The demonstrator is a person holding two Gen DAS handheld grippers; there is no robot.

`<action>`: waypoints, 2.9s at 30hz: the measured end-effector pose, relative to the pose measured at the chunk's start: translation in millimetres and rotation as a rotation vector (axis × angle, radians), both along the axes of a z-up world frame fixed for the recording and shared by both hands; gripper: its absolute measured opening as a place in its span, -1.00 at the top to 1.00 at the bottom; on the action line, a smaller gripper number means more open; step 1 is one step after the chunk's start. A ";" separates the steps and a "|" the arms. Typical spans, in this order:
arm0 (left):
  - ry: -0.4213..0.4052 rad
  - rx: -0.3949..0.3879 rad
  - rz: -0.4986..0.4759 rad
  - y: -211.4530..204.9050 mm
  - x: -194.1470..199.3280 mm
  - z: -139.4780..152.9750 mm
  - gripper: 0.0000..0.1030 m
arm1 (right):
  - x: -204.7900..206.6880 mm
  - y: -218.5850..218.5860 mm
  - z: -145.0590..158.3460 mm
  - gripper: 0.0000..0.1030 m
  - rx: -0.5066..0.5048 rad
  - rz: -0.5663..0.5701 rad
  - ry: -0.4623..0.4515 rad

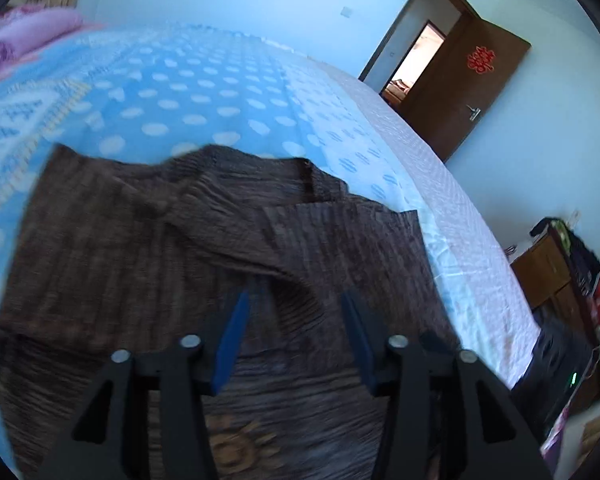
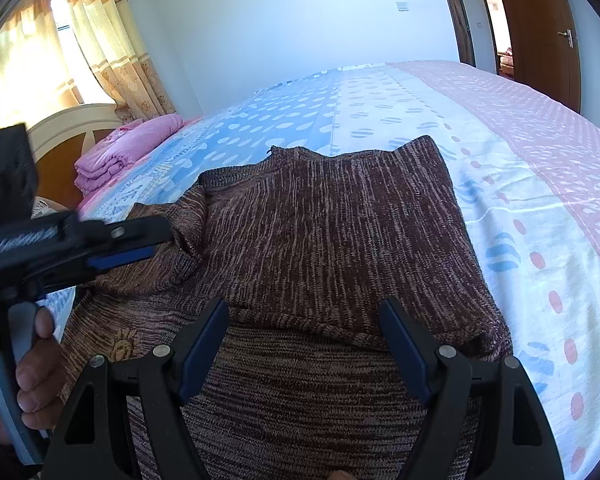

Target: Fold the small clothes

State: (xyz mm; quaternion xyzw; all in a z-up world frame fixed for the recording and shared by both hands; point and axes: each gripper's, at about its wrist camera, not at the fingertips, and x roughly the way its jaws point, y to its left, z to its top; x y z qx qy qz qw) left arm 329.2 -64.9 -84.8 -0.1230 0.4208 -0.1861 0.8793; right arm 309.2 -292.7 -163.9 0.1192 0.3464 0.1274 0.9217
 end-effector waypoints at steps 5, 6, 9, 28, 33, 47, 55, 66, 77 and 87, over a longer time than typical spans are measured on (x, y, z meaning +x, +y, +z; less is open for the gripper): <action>-0.082 0.135 0.121 61.4 -7.4 1.8 -0.52 | -0.6 0.3 -0.4 -0.52 0.001 0.000 -0.001; -0.096 0.225 0.168 73.2 -5.1 -0.9 -0.52 | -0.5 0.0 -0.4 -0.52 0.002 0.000 -0.001; -0.103 0.475 0.267 91.2 10.1 -20.3 -0.52 | 0.8 -0.1 -0.8 -0.52 0.004 0.000 0.002; 0.027 0.331 0.313 131.3 17.1 -56.1 -1.00 | 77.5 175.6 40.4 -0.52 -0.422 0.220 0.046; 0.027 0.335 0.312 130.8 16.2 -56.7 -1.00 | 112.9 172.2 23.8 0.36 -0.413 0.150 0.110; 0.015 0.321 0.319 132.1 15.3 -56.6 -1.00 | 65.6 73.0 23.4 0.19 0.064 0.091 0.159; 0.010 0.309 0.320 132.2 14.3 -56.5 -1.00 | 53.4 91.1 16.2 0.88 -0.016 0.098 0.137; 0.011 0.338 0.321 129.0 14.5 -57.3 -1.00 | 34.3 85.1 8.6 0.68 -0.051 0.083 0.105; 0.005 0.333 0.326 130.6 13.2 -56.6 -1.00 | 41.3 124.2 23.3 0.75 -0.152 0.189 0.049; 0.003 0.351 0.318 128.7 11.0 -55.9 -1.00 | 33.1 114.5 5.0 0.77 -0.116 0.179 0.097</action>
